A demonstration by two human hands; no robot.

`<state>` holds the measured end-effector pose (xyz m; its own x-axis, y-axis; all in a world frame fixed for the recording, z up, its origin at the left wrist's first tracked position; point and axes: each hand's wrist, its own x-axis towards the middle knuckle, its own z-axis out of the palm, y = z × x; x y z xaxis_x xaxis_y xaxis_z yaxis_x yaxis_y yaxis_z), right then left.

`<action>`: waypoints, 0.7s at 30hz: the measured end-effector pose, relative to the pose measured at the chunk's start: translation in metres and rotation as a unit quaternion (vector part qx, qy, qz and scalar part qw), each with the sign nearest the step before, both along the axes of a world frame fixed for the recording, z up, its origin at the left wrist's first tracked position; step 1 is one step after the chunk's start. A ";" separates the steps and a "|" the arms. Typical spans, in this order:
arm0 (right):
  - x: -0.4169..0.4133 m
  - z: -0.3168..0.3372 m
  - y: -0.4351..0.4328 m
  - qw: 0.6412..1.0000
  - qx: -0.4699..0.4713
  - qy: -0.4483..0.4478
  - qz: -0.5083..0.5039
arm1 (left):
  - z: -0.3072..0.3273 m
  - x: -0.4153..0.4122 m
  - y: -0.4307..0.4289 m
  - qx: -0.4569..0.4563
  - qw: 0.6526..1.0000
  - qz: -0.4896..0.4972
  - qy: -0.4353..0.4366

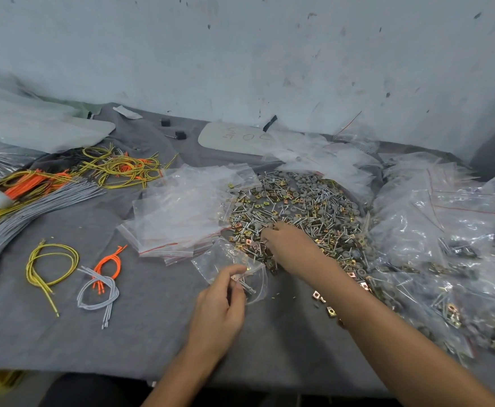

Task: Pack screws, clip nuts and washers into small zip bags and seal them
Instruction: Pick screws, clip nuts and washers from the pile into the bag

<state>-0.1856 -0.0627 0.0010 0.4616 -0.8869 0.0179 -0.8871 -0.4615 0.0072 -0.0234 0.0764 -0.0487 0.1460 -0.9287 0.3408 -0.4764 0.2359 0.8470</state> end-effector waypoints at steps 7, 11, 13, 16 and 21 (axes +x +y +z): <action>-0.001 -0.001 0.006 0.999 -0.033 0.001 -0.002 | -0.001 0.000 -0.001 -0.001 1.000 -0.001 0.003; -0.008 0.004 0.011 0.996 -0.013 -0.084 -0.033 | -0.002 0.000 -0.001 -0.005 1.000 -0.005 0.005; -0.016 0.008 0.018 0.978 0.010 -0.197 -0.064 | -0.002 0.000 -0.001 -0.006 1.000 -0.006 0.003; -0.026 0.010 0.043 0.926 0.060 -0.359 -0.103 | -0.002 0.000 -0.002 0.000 1.000 -0.005 0.007; -0.024 -0.004 0.105 0.802 0.156 -0.565 -0.116 | -0.003 0.002 -0.001 -0.001 1.000 -0.005 0.000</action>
